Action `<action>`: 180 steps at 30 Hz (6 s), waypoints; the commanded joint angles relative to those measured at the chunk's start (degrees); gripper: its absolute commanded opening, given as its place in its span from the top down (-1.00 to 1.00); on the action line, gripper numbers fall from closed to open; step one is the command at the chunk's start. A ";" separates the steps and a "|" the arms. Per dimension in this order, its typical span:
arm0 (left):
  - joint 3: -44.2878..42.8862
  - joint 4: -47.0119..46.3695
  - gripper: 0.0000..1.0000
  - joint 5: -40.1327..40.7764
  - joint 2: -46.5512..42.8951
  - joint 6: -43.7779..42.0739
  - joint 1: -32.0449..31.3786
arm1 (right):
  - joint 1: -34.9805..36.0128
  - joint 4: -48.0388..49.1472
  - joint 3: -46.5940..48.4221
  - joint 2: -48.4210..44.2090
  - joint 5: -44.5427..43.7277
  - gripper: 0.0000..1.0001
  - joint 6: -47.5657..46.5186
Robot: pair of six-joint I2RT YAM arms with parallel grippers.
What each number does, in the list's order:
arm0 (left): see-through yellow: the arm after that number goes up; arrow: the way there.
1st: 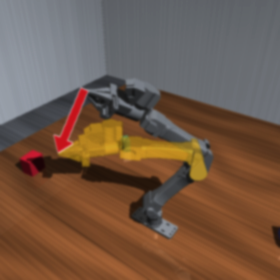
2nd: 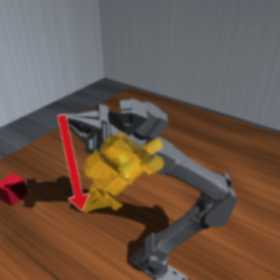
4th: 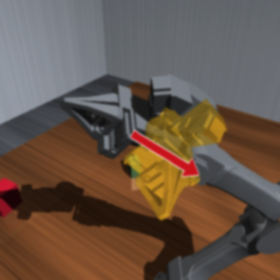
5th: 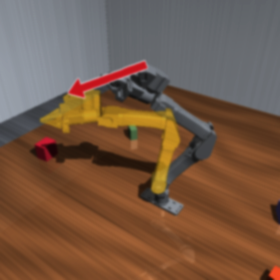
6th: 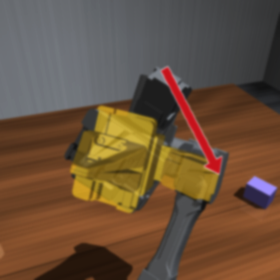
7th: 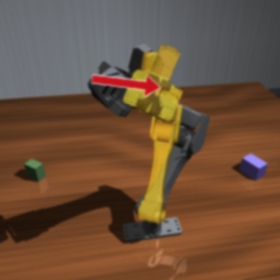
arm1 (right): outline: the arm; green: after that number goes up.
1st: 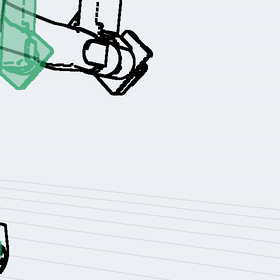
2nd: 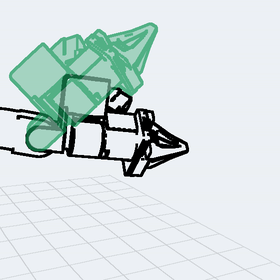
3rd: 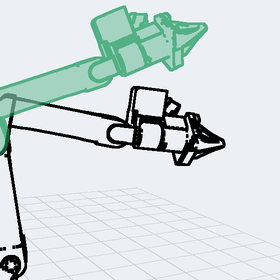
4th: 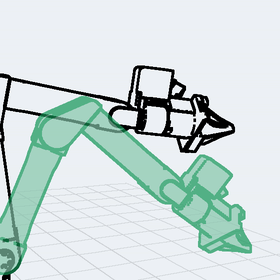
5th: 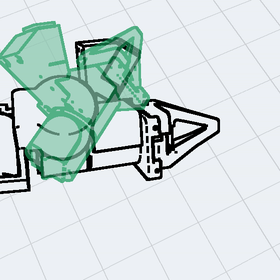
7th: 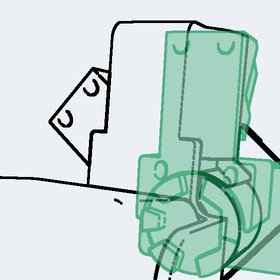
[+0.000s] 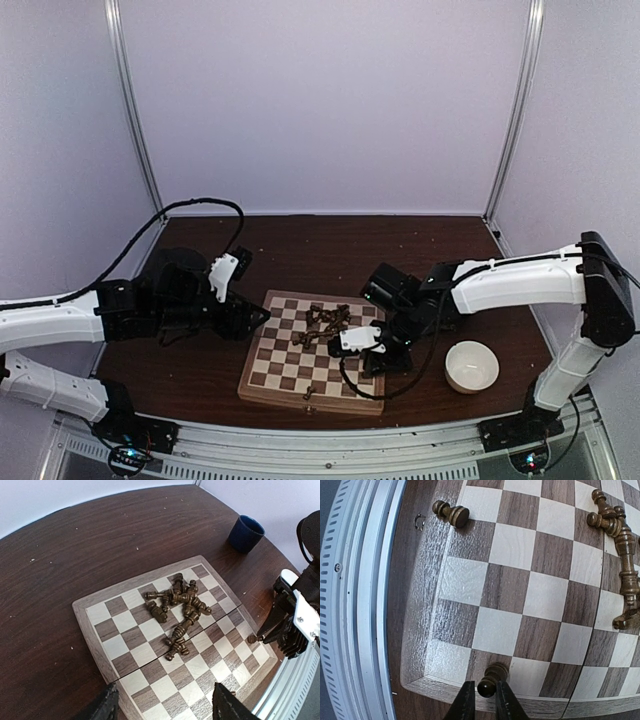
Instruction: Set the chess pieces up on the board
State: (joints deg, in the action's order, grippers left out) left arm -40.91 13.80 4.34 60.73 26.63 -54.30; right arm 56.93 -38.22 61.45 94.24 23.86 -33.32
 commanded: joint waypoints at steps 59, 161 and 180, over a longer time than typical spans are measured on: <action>3.61 14.81 -0.27 5.16 -10.44 17.67 3.14 | 9.90 -14.62 31.58 23.63 -2.87 0.07 -25.50; -12.36 -23.64 0.71 -26.04 19.97 21.91 2.80 | -13.71 16.02 15.81 3.03 34.46 0.61 26.73; -28.02 13.84 0.83 -10.51 31.13 -5.74 -11.69 | -34.67 3.05 8.28 -13.14 30.60 -0.22 11.83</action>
State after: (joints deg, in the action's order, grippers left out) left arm -64.42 14.76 -13.19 86.96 32.58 -60.42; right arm 28.18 -38.26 75.96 85.36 56.82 -21.10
